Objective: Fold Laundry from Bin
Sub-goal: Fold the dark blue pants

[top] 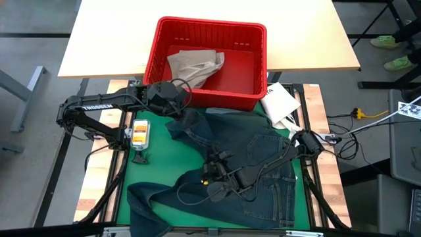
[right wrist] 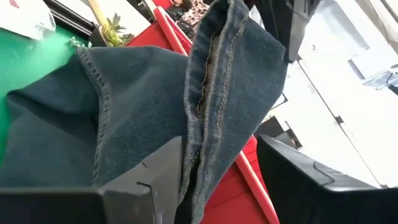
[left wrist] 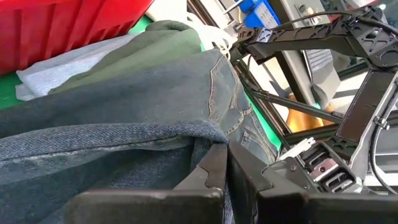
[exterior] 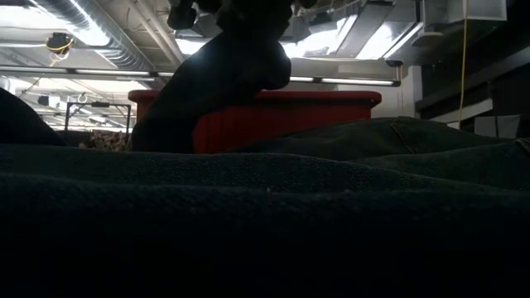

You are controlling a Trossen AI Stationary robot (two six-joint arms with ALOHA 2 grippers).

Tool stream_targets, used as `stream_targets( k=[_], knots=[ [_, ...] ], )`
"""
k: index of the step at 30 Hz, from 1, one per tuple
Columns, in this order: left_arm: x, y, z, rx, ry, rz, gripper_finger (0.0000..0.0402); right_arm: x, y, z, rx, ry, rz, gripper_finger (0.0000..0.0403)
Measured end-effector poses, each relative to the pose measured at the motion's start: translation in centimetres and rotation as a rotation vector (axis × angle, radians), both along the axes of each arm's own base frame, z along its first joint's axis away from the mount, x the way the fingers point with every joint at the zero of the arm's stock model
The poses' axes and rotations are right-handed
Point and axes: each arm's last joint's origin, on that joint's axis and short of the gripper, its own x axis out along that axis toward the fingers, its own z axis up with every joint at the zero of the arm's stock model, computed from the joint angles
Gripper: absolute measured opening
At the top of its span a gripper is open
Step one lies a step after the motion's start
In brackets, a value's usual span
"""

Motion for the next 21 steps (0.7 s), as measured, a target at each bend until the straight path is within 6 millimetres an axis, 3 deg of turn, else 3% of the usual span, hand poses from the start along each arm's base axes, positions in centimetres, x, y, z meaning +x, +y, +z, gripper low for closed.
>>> stream_targets(
  k=[12, 16, 21],
  knots=[
    [0.1, -0.7, 0.0, 0.012, -0.002, -0.095, 0.0000, 1.1, -2.6, 0.0, 0.010, -0.004, -0.046, 0.0191],
    [0.0, -1.1, -0.2, 0.025, 0.021, -0.122, 0.0000, 1.1, -2.5, 0.0, 0.009, -0.003, -0.044, 0.0141],
    [-0.2, -1.5, -0.5, 0.100, 0.062, -0.193, 0.0000, 1.0, -2.5, 0.0, -0.004, 0.025, -0.043, 0.0039]
  ],
)
